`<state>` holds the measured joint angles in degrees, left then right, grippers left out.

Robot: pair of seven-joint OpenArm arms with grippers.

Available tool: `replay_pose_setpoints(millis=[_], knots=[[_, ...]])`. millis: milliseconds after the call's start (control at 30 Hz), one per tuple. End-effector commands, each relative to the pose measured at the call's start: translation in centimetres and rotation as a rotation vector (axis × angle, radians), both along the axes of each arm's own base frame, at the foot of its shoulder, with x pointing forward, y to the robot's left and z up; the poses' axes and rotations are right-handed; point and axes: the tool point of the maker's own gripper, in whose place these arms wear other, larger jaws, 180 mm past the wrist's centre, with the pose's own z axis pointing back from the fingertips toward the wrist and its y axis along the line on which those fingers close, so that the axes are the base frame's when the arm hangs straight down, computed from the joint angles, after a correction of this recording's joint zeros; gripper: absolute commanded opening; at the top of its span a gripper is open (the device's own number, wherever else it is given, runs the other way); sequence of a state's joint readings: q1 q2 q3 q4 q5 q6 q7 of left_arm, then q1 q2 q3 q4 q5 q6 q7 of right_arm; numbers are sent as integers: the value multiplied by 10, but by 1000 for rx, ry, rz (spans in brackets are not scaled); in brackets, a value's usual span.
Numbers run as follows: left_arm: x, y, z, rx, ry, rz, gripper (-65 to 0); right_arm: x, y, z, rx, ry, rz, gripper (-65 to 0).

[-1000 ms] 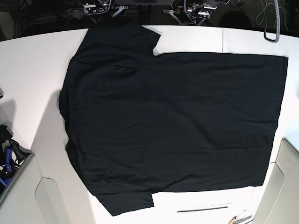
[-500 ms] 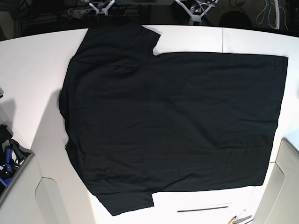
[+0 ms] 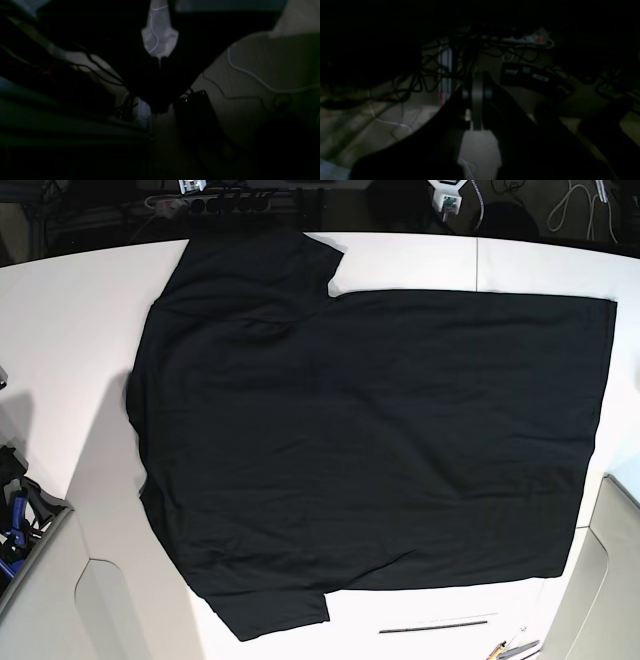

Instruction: Fold the T-shirt properly

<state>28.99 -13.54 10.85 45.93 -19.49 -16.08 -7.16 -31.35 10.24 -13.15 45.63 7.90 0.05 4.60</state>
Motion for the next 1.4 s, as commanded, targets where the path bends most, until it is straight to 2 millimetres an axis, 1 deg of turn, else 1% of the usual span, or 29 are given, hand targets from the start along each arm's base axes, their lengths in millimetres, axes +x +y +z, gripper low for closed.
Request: replay_pose_setpoints(millis=[0,67,133,200,267,333,433,533,600,700,767,833,900,1000,1067,1167,1300,1367], knots=[[-7,6,4,4,-9,2,-650,-8,-7,5,-5,-2,6,-650],[-10,12,8,11,-16,-2,-650,-11,-16,12,-17,-13,4,-650],[-18,20,11,22,-7,-7,-650,-13,-28,19,-35,-24,-11,-650],[-28,26,17,17,-2,7,-650,-16,-45,30,-60,-39,-34,-650],[-30,30,27,-26,-18,48,-650,-14,-62,42,-78,-64,-83,-650],[-25,31,41,-90,-61,100,-650,-9,-78,55,-94,-96,-114,-650],[-17,32,67,-170,-128,126,-650,2,-97,79,-110,-153,-123,-650],[-11,32,95,-253,-184,143,-650,14,-110,103,-104,-205,-153,-650],[-10,43,110,-249,-207,169,-650,19,-114,118,-89,-223,-182,-650],[-7,70,127,-213,-236,243,-650,33,-113,138,-58,-268,-203,-650],[-9,90,136,-192,-236,306,-650,44,-109,150,-35,-304,-212,-650],[-10,108,142,-182,-231,373,-650,55,-103,160,7,-318,-268,-650],[-13,124,145,-176,-209,426,-650,62,-93,163,72,-272,-328,-650],[-15,142,152,-204,-187,529,-650,84,-74,180,212,-313,-367,-650],[-15,150,159,-244,-182,599,-650,103,-66,194,285,-380,-400,-650],[-12,158,172,-319,-185,677,-650,133,-62,218,380,-497,-466,-650],[1,162,195,-441,-221,734,-650,162,-58,236,514,-582,-544,-650],[4,161,203,-464,-217,720,-650,174,-57,245,555,-633,-560,-650]])
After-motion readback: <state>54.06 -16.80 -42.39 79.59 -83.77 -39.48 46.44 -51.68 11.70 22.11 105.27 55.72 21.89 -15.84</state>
